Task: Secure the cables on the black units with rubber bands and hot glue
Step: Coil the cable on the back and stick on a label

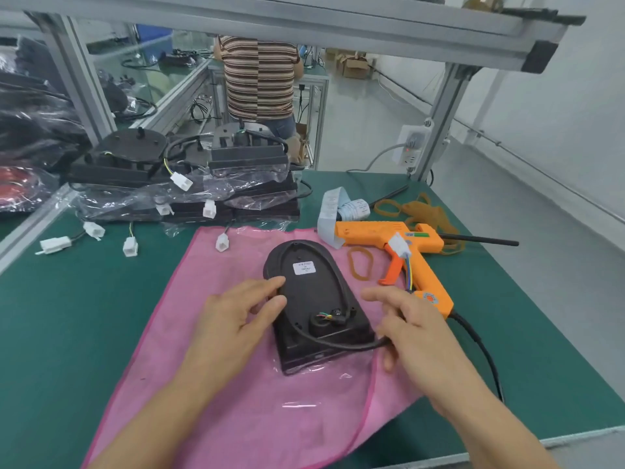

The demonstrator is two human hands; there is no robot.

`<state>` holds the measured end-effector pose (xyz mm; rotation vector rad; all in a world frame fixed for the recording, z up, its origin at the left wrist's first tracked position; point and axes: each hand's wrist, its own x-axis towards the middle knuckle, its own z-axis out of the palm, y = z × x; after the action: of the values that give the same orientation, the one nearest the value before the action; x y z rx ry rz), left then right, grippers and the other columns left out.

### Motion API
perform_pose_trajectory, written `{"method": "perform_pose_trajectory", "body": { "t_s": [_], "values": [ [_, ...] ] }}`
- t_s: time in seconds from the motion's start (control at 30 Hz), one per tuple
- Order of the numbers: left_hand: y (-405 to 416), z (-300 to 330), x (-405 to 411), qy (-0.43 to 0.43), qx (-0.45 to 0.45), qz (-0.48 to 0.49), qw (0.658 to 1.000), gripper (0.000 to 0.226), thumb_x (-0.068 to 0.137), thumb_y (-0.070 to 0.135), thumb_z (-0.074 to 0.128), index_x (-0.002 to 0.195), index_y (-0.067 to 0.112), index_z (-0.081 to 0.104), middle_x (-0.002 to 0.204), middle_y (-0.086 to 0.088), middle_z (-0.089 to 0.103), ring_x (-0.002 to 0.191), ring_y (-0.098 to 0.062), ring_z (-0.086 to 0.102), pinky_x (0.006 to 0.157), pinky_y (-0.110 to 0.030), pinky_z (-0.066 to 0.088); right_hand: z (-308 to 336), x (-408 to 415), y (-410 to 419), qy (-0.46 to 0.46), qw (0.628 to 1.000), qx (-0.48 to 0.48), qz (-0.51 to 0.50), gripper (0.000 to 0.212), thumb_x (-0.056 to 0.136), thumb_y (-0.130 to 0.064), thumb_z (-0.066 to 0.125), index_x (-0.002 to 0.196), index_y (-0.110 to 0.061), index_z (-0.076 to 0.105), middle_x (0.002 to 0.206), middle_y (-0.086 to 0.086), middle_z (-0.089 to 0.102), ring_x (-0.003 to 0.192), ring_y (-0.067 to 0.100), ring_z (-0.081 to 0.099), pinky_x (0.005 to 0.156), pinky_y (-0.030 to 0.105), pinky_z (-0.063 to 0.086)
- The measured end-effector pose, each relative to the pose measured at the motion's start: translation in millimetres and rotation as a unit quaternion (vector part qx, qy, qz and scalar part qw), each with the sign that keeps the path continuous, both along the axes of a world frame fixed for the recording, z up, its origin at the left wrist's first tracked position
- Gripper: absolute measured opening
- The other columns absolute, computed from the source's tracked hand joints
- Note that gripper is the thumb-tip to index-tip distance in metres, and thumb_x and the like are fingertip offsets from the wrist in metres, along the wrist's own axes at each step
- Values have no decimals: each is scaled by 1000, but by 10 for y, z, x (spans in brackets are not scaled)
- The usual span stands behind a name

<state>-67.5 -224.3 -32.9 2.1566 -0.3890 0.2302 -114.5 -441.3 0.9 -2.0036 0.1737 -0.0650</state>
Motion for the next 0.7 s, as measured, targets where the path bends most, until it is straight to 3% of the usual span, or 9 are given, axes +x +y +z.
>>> {"method": "perform_pose_trajectory", "body": {
  "t_s": [0.07, 0.13, 0.27, 0.37, 0.43, 0.53, 0.63, 0.7],
  "values": [
    [22, -20, 38, -7, 64, 7, 998, 35, 91, 28, 63, 126, 26, 64, 117, 12, 64, 87, -2, 57, 93, -22, 39, 5, -66, -91, -9, 996, 62, -57, 49, 85, 11, 39, 94, -26, 70, 66, -1, 61, 36, 11, 39, 38, 22, 36],
    [34, -65, 38, 16, 122, 39, 992, 39, 90, 39, 63, 128, 35, 59, 120, 17, 61, 93, -5, 55, 96, -32, 32, 31, -95, -190, -29, 989, 97, -104, 47, 84, 13, 40, 87, -22, 72, 83, 0, 67, 37, 10, 38, 38, 22, 35],
    [-68, -72, -53, -39, 115, 89, 989, 53, 78, 58, 51, 122, 31, 65, 114, 11, 59, 109, -14, 49, 90, -32, 28, -10, -56, -191, 11, 999, -23, -44, 46, 90, 8, 38, 89, -27, 67, 81, 4, 56, 39, 3, 41, 43, 17, 35],
    [-158, 8, -160, -90, 84, -49, 991, 65, 68, 53, 61, 128, 26, 59, 127, 11, 51, 121, -8, 42, 101, -28, 30, -60, -36, -117, 25, 996, -86, 14, 46, 91, 4, 37, 93, -32, 66, 78, -7, 47, 45, -1, 44, 47, 12, 31],
    [-140, -21, -180, -93, 105, -108, 984, 68, 66, 45, 72, 130, 28, 53, 133, 15, 47, 125, -4, 41, 105, -21, 28, -72, -61, -118, 21, 995, -92, 30, 45, 93, 2, 38, 93, -33, 66, 76, -12, 44, 48, -5, 46, 48, 11, 32],
    [-18, -73, -134, -42, 64, -93, 993, 63, 69, 32, 76, 127, 33, 49, 132, 25, 43, 123, 1, 42, 102, -10, 29, -99, -125, -88, 39, 995, -70, 54, 44, 94, 4, 36, 93, -29, 65, 75, -11, 44, 43, -1, 45, 44, 11, 32],
    [67, -96, -113, -62, 101, -100, 988, 57, 73, 33, 70, 129, 25, 60, 136, 20, 49, 121, 0, 46, 102, -17, 32, -170, -207, -10, 67, 990, -71, 102, 48, 90, 11, 34, 92, -27, 63, 85, -8, 51, 56, -10, 52, 52, 9, 39],
    [75, -99, -134, -88, 121, -102, 984, 48, 78, 38, 65, 124, 23, 66, 135, 13, 55, 116, -2, 50, 97, -21, 37, -227, -258, -22, 67, 991, -66, 100, 49, 89, 10, 35, 91, -31, 61, 85, -7, 52, 60, -4, 52, 56, 11, 39]
  ]
}}
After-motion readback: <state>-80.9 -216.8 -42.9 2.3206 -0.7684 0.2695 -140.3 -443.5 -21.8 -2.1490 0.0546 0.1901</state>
